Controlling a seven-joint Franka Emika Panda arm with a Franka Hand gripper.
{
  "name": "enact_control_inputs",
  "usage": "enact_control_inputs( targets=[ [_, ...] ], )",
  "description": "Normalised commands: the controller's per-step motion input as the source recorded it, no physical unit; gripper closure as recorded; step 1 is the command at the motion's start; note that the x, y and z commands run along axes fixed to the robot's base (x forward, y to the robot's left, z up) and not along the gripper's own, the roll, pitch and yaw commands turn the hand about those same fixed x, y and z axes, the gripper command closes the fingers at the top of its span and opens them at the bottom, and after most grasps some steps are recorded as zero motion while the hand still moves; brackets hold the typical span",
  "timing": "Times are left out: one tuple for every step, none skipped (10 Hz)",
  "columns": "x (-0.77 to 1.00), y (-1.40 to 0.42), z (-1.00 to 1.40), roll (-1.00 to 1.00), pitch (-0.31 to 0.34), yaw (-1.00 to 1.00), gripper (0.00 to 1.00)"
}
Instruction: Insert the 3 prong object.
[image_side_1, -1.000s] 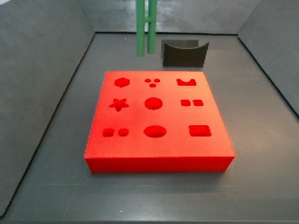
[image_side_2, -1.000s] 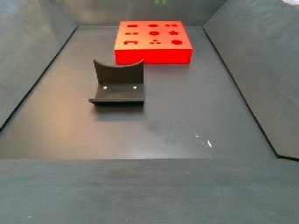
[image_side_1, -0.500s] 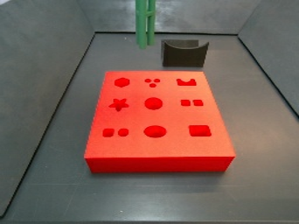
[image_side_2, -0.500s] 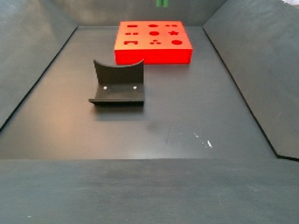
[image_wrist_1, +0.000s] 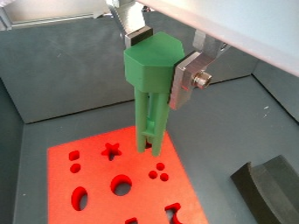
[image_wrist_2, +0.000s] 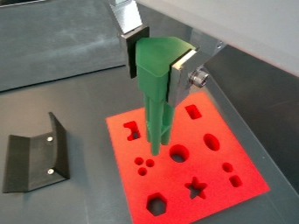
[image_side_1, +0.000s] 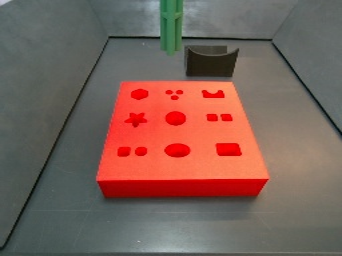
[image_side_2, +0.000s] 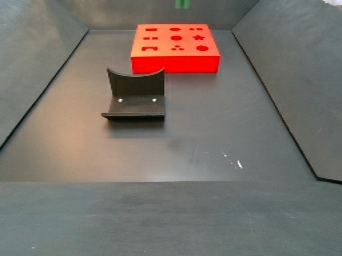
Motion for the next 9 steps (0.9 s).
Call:
enact_control_inputs(
  targets=[
    [0.29,0.10,-0.29,0.31,0.217,0.16,1.00],
    [0.19,0.06,-0.37,0.25,0.259,0.01,1.00],
    [0.21,0.00,-0.28,0.34,0.260,0.07,1.00],
    [0.22,0.00,-0.17,0.39,0.267,0.10,1.00],
    [0.21,0.00,-0.37,0.23,0.220,0.00,1.00],
    [0.05,0.00,-0.51,0.00,0.124,-0.07,1.00],
    [0.04,0.00,-0.53,-0.13,-0.033,-0.11,1.00],
    [0.01,0.07,-0.35,-0.28,-0.143,-0.08,1.00],
    [0.00,0.13,-0.19,-0.32,-0.177,-0.04,1.00]
  ],
)
